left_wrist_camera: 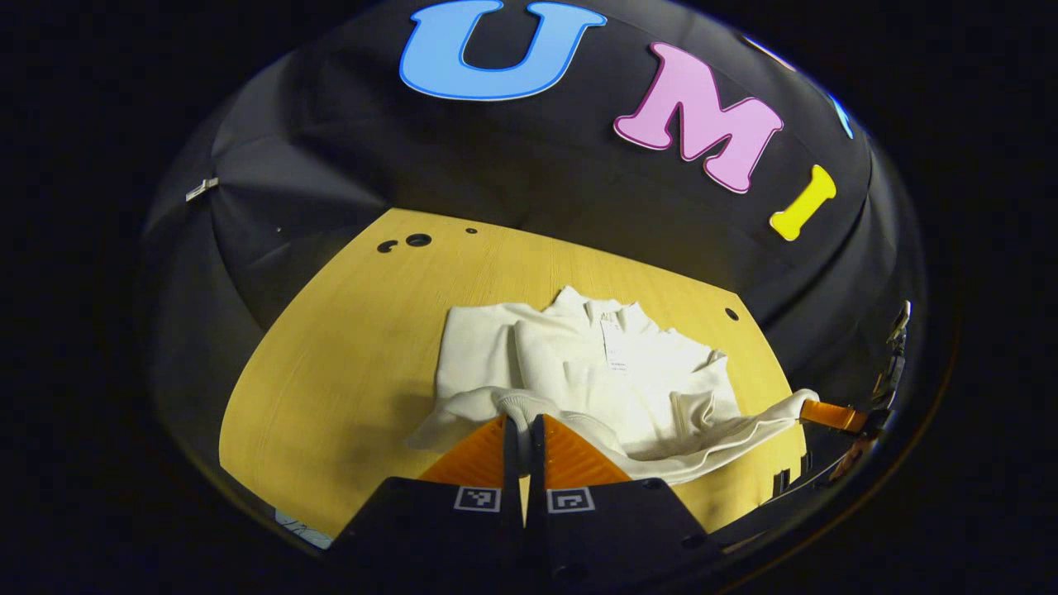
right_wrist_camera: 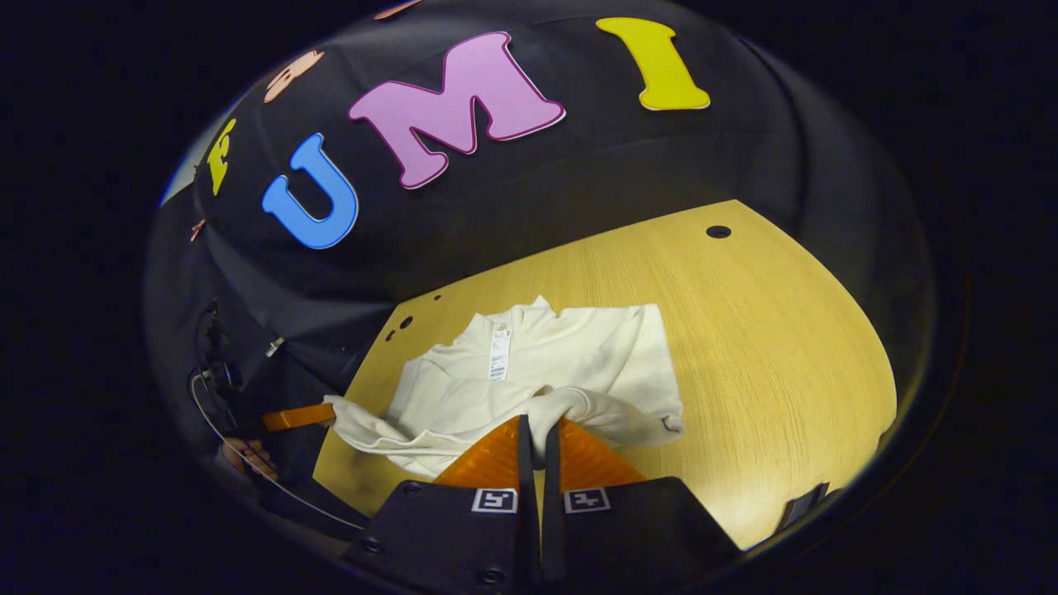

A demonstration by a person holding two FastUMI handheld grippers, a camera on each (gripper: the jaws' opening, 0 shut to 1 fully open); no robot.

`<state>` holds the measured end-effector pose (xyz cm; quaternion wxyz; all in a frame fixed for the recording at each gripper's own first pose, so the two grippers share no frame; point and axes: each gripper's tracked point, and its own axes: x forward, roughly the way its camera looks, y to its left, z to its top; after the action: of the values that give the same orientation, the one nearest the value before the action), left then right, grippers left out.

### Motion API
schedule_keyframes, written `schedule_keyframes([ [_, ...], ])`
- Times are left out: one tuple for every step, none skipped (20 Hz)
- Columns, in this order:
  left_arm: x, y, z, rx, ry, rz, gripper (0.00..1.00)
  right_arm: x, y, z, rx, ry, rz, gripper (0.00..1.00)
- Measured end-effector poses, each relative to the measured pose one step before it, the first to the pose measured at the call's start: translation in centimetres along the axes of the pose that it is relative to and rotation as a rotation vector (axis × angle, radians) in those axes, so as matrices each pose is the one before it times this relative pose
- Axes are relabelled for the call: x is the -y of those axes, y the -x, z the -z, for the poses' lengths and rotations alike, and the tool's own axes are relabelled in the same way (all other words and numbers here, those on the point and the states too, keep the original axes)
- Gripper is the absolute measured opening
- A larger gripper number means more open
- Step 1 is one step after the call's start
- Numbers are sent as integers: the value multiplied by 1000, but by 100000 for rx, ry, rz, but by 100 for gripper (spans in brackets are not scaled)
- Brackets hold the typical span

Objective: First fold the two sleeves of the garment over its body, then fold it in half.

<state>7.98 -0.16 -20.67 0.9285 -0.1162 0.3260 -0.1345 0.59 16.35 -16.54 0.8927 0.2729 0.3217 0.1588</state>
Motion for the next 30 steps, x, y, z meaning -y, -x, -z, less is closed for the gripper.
schedule_keyframes([
  [20, -712, -733, 851, 409, -82, 6, 124, -902, -721, 887, -4, 266, 6],
  [-92, -545, -866, 742, 603, -356, 6, 22, -784, -584, 546, -415, 23, 6],
  [7, -693, -512, 320, 668, -212, 6, 86, -710, -612, 911, -714, 174, 6],
  [-71, -722, -566, 355, 532, -352, 6, 151, -693, -483, 173, -935, 209, 6],
  [12, -931, -580, 334, 89, -364, 6, 199, -805, -527, 707, -832, 538, 6],
  [20, -914, -496, 69, -178, -399, 6, 237, -790, -328, 222, -541, 696, 6],
  [-48, -943, -271, -229, -120, -475, 6, 258, -866, -356, -45, -192, 778, 6],
  [-46, -875, -346, -221, -131, -749, 6, 137, -866, -427, 285, 27, 651, 6],
  [-41, -1054, -92, -497, 10, -1119, 6, 155, -930, -239, 81, 156, 503, 6],
  [-115, -905, -159, -475, 296, -780, 1, 215, -1024, -187, -419, 228, 761, 6],
  [-109, -1028, -96, -440, 601, -1188, 6, 253, -1018, -144, -234, 248, 682, 6],
  [-177, -1051, -119, -590, 565, -1216, 6, 327, -1060, -23, -457, 341, 980, 6],
  [-163, -893, 88, -564, 647, -1282, 6, 366, -1043, 28, -748, -336, 914, 6],
  [-82, -1020, 212, -681, 539, -1298, 6, 406, -993, 43, -366, -380, 1103, 6],
  [-201, -936, 258, -1086, 503, -1331, 6, 462, -947, 192, -727, -220, 1299, 6],
  [-353, -790, 145, -918, 477, -1494, 6, 438, -929, 302, -753, 14, 1210, 6],
  [-84, -959, 266, -901, 236, -976, 6, 514, -862, 256, -953, -162, 1269, 6],
  [-150, -616, 362, -1359, 171, -1327, 6, 328, -721, 328, -952, -265, 880, 6],
  [-261, -867, 352, -1367, 382, -1387, 6, 262, -742, 331, -1080, -247, 814, 6],
  [-193, -822, 366, -1629, 472, -1250, 6, 295, -732, 448, -988, 107, 921, 6],
  [-222, -773, 280, -1156, -331, -1365, 6, 263, -629, 307, -1067, 398, 743, 6],
  [-201, -678, 339, -1562, -694, -1599, 6, 299, -720, 373, -1399, 324, 853, 6],
  [-69, -532, 345, -1382, -642, -1217, 6, 367, -752, 598, -1965, 375, 956, 6],
  [-38, -552, 96, -1036, -477, -896, 6, 491, -626, 549, -1640, 866, 1439, 6],
  [12, -235, 164, -357, -230, -468, 6, 328, -387, 425, -1390, 1320, 935, 6],
  [-52, -266, 62, -249, -366, -172, 6, 218, -389, 497, -1121, 1162, 388, 6],
  [-86, -377, 221, -716, -282, 1, 6, 76, -251, 211, -818, 436, -253, 6],
  [-81, -230, 200, -702, 315, 485, 6, 134, -132, 145, -354, -28, -350, 6],
  [45, -66, -134, 755, 193, 990, 6, 99, -193, 25, -336, -578, -481, 6],
  [-1, -91, 58, 11, 69, 635, 6, 76, -133, 237, -614, -931, -351, 0],
])
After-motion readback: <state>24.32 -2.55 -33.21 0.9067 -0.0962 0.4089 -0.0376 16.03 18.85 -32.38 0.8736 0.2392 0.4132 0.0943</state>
